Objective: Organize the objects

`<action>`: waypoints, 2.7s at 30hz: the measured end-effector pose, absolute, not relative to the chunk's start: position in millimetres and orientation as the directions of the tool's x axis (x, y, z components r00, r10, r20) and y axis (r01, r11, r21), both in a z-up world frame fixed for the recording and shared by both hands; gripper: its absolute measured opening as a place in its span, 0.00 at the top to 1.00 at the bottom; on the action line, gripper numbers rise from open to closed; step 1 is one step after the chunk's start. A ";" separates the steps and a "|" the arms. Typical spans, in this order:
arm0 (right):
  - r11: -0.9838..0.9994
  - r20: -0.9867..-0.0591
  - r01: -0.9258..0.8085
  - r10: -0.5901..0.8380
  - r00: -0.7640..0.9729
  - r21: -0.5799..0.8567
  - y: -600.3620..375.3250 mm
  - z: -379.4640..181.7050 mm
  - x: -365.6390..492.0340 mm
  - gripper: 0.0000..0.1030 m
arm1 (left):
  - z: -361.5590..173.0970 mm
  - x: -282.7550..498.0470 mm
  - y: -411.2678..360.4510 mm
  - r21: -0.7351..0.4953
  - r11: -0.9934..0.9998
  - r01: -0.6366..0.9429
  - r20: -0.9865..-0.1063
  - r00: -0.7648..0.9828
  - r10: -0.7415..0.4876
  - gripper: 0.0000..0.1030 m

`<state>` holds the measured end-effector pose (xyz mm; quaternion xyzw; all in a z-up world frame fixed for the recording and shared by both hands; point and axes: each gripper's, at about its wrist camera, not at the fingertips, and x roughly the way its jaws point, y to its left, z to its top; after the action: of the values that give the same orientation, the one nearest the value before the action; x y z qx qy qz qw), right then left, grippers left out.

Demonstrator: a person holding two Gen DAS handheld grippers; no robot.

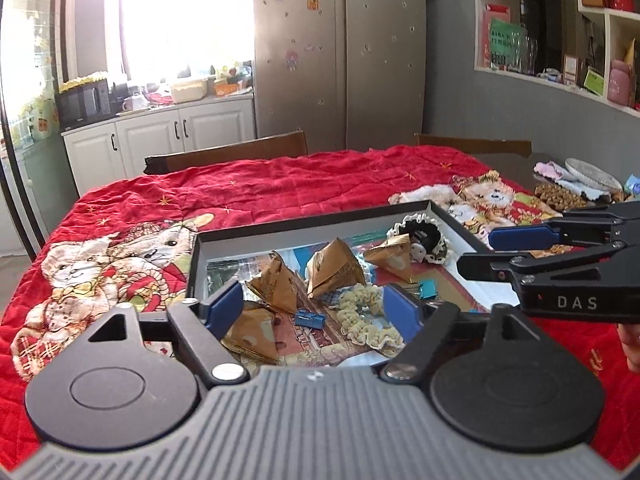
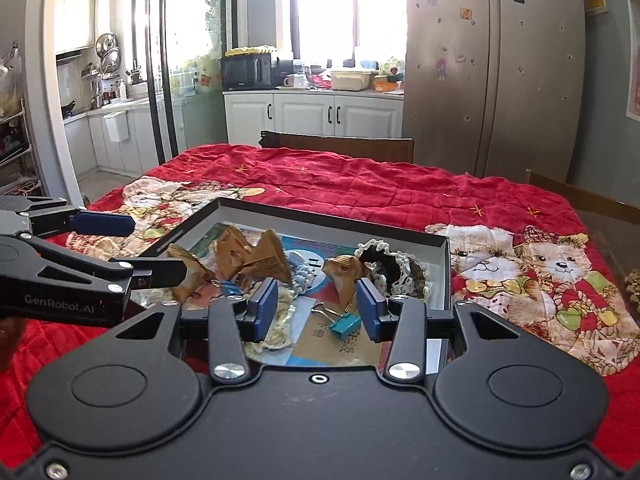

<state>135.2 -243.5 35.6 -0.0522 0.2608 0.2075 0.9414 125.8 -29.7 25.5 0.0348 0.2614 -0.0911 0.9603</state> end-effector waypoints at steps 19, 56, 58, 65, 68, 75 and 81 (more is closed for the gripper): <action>0.915 -0.515 -0.398 0.312 0.798 -0.063 -234.8 52.4 66.2 0.39 | 39.2 66.9 -13.4 0.018 0.992 0.128 -0.488 0.867 -0.103 0.00; 0.971 -0.600 -0.239 0.187 0.778 -0.006 -249.9 10.6 17.9 0.19 | 2.4 17.8 -22.6 -0.024 0.997 0.077 -0.523 0.849 -0.078 0.00; 0.971 -0.601 -0.239 0.184 0.777 -0.011 -249.1 10.8 17.3 0.18 | 1.6 17.6 -22.4 -0.024 0.997 0.075 -0.522 0.849 -0.077 0.00; 0.970 -0.601 -0.243 0.187 0.777 -0.011 -248.2 10.7 16.8 0.18 | 0.9 17.1 -23.1 -0.021 0.997 0.074 -0.525 0.848 -0.074 0.00; 0.969 -0.607 -0.247 0.192 0.771 -0.007 -247.6 9.9 17.1 0.17 | 0.2 17.3 -24.3 -0.026 0.997 0.079 -0.534 0.841 -0.081 0.00; 0.967 -0.608 -0.256 0.199 0.768 -0.006 -246.4 9.5 15.8 0.17 | 0.4 15.7 -26.9 -0.018 0.996 0.082 -0.532 0.843 -0.079 0.00; 0.966 -0.609 -0.258 0.201 0.767 -0.005 -246.0 9.2 15.6 0.16 | 0.8 15.4 -27.5 -0.015 0.996 0.086 -0.533 0.842 -0.081 0.00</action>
<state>15.6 -246.0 9.2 -0.0443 0.3185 0.1223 0.9390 15.4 -27.5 0.8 0.0045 0.2775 -0.0433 0.9598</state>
